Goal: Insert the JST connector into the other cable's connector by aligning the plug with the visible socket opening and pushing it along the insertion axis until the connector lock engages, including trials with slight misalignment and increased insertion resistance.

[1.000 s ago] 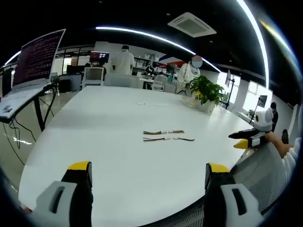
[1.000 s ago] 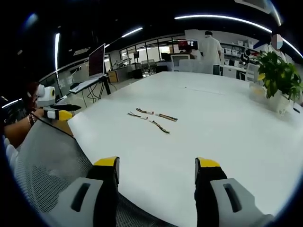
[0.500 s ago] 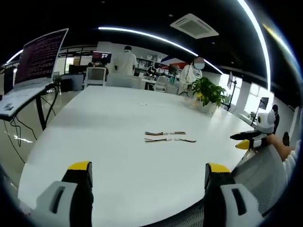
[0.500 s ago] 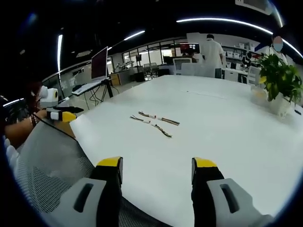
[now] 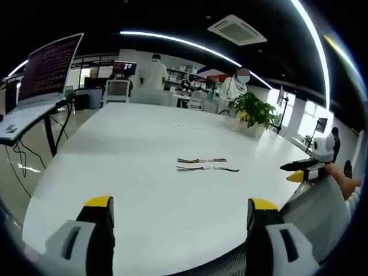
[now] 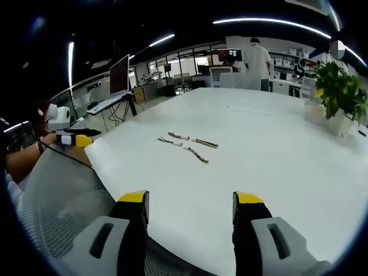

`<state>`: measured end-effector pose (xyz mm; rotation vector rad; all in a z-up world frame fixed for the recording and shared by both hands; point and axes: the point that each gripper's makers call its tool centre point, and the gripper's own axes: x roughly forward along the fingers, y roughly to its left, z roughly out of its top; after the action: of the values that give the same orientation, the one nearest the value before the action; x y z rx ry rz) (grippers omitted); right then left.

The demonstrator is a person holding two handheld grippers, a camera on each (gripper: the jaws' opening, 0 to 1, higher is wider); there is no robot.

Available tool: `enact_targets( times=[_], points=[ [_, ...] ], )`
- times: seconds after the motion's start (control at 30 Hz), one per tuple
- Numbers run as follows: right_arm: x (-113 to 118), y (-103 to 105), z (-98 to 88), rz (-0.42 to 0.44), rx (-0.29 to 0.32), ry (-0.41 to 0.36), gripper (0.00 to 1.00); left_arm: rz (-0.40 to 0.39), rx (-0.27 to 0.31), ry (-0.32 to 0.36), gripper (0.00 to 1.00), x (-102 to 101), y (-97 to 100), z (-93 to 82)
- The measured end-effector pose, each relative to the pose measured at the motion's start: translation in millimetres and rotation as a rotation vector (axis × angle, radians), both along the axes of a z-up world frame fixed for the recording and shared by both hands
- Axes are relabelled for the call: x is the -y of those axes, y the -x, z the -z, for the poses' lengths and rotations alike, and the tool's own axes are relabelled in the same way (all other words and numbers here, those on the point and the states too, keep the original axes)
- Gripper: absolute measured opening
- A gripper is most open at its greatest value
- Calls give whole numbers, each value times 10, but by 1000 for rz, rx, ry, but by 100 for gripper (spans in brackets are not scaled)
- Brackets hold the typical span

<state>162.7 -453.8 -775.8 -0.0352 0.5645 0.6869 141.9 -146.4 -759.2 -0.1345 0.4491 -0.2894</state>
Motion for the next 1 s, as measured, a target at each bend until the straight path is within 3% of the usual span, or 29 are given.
enact_targets(
  times=[0.13,0.4,0.73,1.0],
  points=[
    [-16,13,8,-10,-5,2,56,4,0,-23,91,-32,-2,25],
    [-27,28,29,-25,-12,18,55,-10,6,-9,94,-41,-8,9],
    [-37,61,108,-37,-60,33,57,7,-18,-34,91,-22,-5,53],
    [44,18,125,18,-72,35,55,18,-18,-30,89,1,-9,45]
  ],
)
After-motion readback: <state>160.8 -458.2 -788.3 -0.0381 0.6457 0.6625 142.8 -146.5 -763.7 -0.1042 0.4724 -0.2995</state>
